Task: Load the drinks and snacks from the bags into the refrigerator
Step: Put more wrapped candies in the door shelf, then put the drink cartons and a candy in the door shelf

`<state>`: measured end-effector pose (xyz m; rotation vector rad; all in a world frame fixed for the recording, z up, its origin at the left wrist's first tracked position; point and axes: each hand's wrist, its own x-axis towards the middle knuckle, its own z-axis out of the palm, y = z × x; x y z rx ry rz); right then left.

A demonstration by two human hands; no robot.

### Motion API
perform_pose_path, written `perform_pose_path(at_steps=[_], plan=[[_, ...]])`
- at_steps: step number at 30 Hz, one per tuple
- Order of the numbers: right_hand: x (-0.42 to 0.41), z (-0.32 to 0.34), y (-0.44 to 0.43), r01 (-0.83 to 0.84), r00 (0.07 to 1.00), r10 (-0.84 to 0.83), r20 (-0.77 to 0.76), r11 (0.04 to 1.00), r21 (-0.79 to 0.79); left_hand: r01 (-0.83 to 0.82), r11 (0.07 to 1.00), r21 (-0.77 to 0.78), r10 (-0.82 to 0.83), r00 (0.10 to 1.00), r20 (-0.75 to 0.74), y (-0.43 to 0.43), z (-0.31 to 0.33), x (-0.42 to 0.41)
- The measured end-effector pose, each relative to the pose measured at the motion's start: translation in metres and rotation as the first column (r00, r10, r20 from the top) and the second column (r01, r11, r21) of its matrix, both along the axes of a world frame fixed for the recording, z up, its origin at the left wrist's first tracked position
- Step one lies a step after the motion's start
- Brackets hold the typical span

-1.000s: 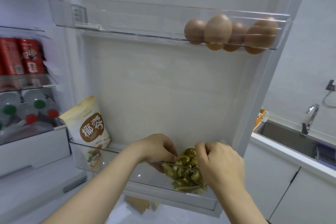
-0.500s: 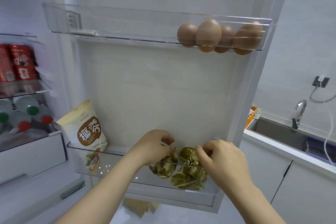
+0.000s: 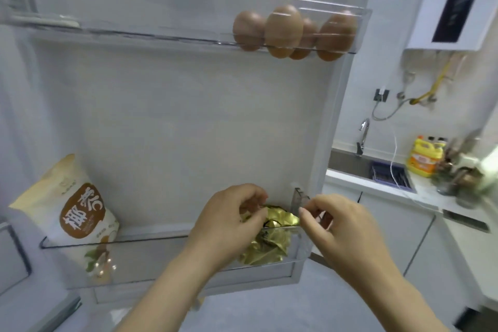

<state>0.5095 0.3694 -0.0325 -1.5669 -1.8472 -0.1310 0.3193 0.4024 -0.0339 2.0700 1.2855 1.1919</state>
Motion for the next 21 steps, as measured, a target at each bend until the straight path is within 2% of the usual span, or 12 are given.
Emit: perform_pose_path(at_steps=[5, 14, 21], plan=[[0.033, -0.004, -0.045, 0.157, 0.987, -0.156, 0.032, 0.986, -0.055, 0.203, 0.978, 0.052, -0.202, 0.979, -0.012, -0.019, 0.002, 0.044], [0.13, 0.011, -0.147, 0.462, 0.887, -0.459, 0.05, 0.885, -0.054, 0.523, 0.846, 0.107, -0.506, 0.849, -0.152, -0.073, 0.019, 0.163], [0.215, 0.03, -0.263, 0.674, 0.736, -0.67, 0.096, 0.739, -0.005, 0.658, 0.735, 0.162, -0.635, 0.753, -0.174, -0.146, 0.031, 0.278]])
